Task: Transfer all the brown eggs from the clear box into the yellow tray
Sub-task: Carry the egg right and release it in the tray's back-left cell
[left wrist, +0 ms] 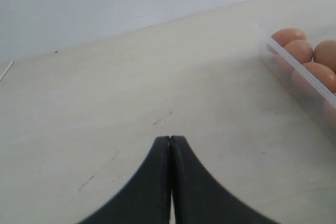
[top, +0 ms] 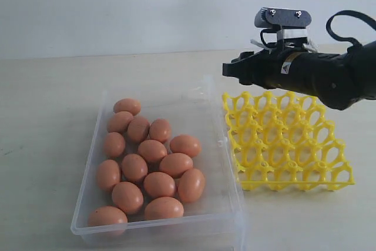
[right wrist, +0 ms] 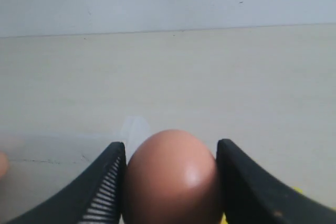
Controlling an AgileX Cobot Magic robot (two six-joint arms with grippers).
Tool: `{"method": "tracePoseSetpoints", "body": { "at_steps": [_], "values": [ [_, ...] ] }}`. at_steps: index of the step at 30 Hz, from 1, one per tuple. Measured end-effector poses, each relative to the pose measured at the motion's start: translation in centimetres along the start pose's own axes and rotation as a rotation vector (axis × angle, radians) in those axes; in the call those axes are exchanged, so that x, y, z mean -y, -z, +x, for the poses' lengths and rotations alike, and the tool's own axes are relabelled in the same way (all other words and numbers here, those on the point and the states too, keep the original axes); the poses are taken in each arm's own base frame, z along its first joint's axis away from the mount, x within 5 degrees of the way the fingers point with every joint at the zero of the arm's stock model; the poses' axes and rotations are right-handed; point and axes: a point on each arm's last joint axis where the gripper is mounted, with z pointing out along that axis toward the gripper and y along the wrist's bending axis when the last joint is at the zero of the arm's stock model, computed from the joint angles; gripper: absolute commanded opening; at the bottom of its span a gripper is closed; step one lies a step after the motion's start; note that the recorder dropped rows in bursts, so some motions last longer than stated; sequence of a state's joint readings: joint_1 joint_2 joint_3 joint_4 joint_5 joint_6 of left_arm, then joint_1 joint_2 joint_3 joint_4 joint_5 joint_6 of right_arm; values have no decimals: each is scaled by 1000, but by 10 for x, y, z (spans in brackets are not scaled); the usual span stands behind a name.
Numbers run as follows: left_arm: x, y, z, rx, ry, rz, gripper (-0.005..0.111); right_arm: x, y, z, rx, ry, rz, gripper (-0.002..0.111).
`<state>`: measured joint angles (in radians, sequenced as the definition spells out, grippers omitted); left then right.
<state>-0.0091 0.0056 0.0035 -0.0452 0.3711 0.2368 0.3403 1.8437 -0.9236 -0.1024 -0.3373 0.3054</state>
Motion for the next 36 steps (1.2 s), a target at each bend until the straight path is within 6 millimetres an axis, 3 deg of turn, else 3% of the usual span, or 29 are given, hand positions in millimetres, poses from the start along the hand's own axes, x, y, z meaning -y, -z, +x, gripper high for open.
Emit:
{"method": "tracePoseSetpoints", "body": {
  "at_steps": [9, 20, 24, 28, 30, 33, 36],
  "values": [
    [0, 0, 0, 0, 0, 0, 0, 16, -35, 41, -21, -15, 5, 0],
    [0, 0, 0, 0, 0, 0, 0, 14, -55, 37, 8, 41, -29, 1],
    [0, 0, 0, 0, 0, 0, 0, 14, -57, 40, -5, 57, -35, 23],
    [0, 0, 0, 0, 0, 0, 0, 14, -58, 41, -15, 67, -37, 59],
    [0, 0, 0, 0, 0, 0, 0, 14, -58, 42, -31, 71, -33, 70],
    [0, 0, 0, 0, 0, 0, 0, 15, -58, 45, -64, 72, -22, 72],
    [0, 0, 0, 0, 0, 0, 0, 17, -54, 47, -132, 81, 4, 63]
  ]
}}
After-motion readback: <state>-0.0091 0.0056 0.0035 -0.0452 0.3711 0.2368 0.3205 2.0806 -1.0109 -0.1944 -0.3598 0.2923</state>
